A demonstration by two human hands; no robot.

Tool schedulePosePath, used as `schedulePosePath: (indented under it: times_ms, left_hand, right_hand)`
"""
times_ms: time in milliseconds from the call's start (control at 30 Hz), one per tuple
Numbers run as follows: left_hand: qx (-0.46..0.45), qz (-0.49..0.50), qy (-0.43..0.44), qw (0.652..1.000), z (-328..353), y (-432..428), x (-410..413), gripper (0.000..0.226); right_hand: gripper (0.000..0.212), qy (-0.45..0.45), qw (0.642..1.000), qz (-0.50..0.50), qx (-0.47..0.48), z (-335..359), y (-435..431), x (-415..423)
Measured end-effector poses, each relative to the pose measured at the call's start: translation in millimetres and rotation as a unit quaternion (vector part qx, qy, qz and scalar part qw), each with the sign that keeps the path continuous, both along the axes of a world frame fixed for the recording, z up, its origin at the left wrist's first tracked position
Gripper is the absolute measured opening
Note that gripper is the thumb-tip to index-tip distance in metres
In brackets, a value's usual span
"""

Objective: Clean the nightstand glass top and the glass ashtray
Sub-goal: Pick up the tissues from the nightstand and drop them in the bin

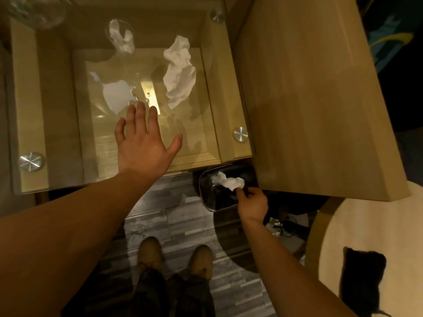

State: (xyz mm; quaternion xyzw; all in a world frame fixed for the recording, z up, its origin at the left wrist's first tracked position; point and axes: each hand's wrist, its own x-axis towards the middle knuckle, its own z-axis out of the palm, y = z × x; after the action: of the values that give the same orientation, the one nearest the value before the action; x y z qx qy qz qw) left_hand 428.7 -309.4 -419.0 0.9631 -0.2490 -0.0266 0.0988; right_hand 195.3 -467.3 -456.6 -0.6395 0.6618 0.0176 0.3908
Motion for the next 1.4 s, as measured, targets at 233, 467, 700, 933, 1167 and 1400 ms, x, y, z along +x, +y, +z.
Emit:
schedulePosePath:
  times_ms: [233, 467, 700, 933, 1167, 1400]
  left_hand:
    - [0.018, 0.003, 0.014, 1.000, 6.0, -1.0, 0.8, 0.091]
    - [0.016, 0.006, 0.022, 1.000, 5.6, -1.0, -0.1, 0.090]
    - [0.020, 0.002, 0.014, 1.000, 2.8, -1.1, 1.1, 0.089]
    - [0.022, 0.000, 0.006, 1.000, 0.5, -1.0, 0.5, 0.090]
    - [0.028, 0.000, 0.007, 1.000, 0.6, 0.6, 1.3, 0.091]
    - [0.009, 0.003, 0.011, 1.000, 0.4, -0.1, 0.9, 0.091]
  right_hand:
    - [0.028, -0.197, 0.957, 0.162, -0.137, 114.8, 4.9, 58.5]
    - [0.060, -0.221, 0.895, 0.357, -0.151, 126.1, -1.8, 215.9]
    - [0.053, -0.141, 0.884, 0.429, -0.117, 76.5, -10.8, 284.0]
    - [0.024, -0.189, 0.905, 0.364, -0.117, 83.1, -20.4, 262.0]
    - [0.015, -0.223, 0.937, 0.254, -0.086, 131.4, -6.6, 126.1]
    - [0.020, -0.101, 0.979, 0.175, -0.041, 99.6, 24.0, 1.4]
